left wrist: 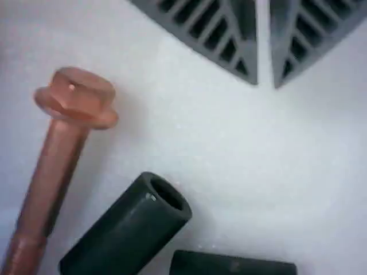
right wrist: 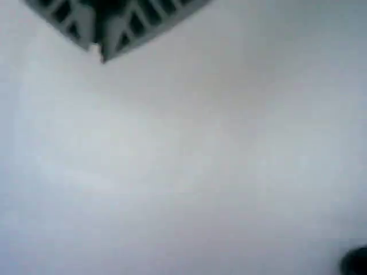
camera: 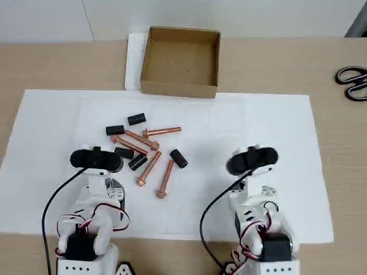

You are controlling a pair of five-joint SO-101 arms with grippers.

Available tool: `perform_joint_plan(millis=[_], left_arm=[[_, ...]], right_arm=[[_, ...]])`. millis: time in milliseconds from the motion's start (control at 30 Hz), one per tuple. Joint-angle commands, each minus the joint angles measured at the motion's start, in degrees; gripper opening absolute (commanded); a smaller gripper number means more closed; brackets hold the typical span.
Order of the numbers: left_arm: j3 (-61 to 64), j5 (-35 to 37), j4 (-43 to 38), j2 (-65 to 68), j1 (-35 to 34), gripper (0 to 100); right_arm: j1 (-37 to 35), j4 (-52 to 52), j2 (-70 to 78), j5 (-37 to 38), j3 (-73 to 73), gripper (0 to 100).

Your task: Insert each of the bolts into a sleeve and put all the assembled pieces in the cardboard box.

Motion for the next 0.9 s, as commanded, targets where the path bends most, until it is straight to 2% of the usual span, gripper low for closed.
perform_joint_plan(millis=[0, 167, 400, 700, 867], left_arm=[[-2.5, 0.2, 0.4, -0.7, -0.3, 1], [-2.5, 0.2, 0.4, -0.7, -0.3, 1], [-2.5, 0.2, 0.4, -0.7, -0.3, 1], [-2.5, 0.2, 0.4, -0.7, -0.3, 1], [-2.5, 0.2, 0.3, -0.7, -0.3, 1]], right_arm=[[-3.2, 3.2, 1.3, 3.0, -9.4, 0.7], [-4.5, 1.8, 15.8, 6.2, -16.3, 0.7], [-5.6, 2.3, 50.8, 6.0, -38.8, 0.6], [-21.4, 16.3, 82.0, 7.1, -75.0, 0.8], [-22.4, 17.5, 97.0, 6.7, -83.0, 0.8]])
